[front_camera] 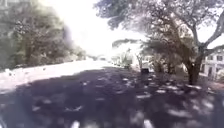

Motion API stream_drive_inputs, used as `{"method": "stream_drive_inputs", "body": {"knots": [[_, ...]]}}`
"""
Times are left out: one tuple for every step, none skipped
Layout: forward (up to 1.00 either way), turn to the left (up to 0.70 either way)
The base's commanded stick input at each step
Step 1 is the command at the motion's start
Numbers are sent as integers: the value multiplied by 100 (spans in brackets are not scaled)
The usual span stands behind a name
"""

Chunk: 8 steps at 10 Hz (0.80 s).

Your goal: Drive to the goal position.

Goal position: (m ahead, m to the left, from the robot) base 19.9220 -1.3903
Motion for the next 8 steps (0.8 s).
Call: {"method": "stream_drive_inputs", "body": {"knots": [[50, 0], [50, 0], [50, 0], [50, 0], [50, 0], [50, 0], [50, 0], [50, 0]]}}
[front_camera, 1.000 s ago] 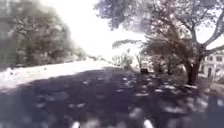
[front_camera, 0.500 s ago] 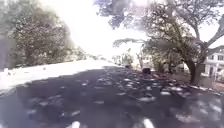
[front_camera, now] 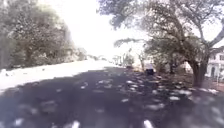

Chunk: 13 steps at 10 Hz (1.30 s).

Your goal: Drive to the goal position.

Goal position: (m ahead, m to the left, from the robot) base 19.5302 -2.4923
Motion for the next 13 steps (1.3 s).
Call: {"method": "stream_drive_inputs", "body": {"knots": [[50, 0], [50, 0], [50, 0], [50, 0], [50, 0], [50, 0], [50, 0], [50, 0], [50, 0], [50, 0], [50, 0], [50, 0], [50, 0]]}}
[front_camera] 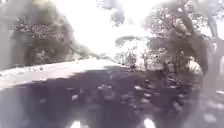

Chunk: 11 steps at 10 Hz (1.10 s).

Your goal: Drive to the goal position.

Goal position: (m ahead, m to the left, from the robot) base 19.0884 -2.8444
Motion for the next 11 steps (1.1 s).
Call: {"method": "stream_drive_inputs", "body": {"knots": [[50, 0], [50, 0], [50, 0], [50, 44], [50, 37], [50, 30], [50, 0], [50, 0], [50, 0], [50, 0], [50, 0]]}}
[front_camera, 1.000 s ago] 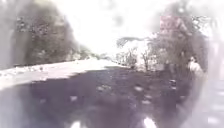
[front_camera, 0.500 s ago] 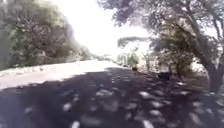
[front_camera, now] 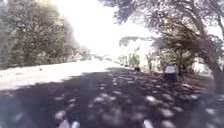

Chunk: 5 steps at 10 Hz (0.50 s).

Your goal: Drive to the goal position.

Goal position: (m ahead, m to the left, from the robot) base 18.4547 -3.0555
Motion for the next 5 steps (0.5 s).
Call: {"method": "stream_drive_inputs", "body": {"knots": [[50, -50], [50, -50], [50, -50], [50, 0], [50, 0]]}}
